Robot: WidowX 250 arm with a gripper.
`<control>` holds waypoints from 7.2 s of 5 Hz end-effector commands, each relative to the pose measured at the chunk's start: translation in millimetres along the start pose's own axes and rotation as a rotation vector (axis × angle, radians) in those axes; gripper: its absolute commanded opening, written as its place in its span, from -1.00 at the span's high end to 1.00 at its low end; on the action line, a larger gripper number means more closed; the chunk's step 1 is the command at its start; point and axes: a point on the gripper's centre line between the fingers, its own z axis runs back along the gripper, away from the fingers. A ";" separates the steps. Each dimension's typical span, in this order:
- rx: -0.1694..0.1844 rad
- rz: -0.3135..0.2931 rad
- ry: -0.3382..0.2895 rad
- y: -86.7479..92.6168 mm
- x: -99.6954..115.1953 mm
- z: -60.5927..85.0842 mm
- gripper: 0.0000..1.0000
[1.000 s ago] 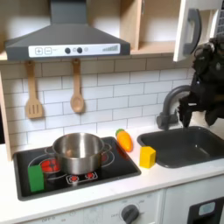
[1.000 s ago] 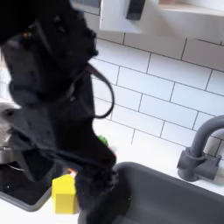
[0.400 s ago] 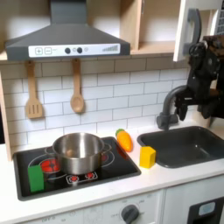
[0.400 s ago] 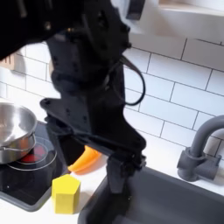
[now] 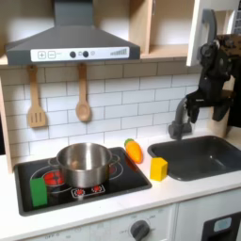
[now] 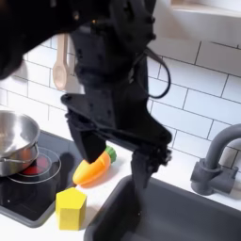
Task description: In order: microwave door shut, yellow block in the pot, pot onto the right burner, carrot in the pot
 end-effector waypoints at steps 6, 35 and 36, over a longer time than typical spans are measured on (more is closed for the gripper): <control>0.014 0.080 -0.067 18.9 70.3 -10.2 -1.00; 0.071 0.108 0.397 89.9 -21.6 -134.0 -1.00; 0.069 0.111 0.412 93.0 -17.5 -137.1 -1.00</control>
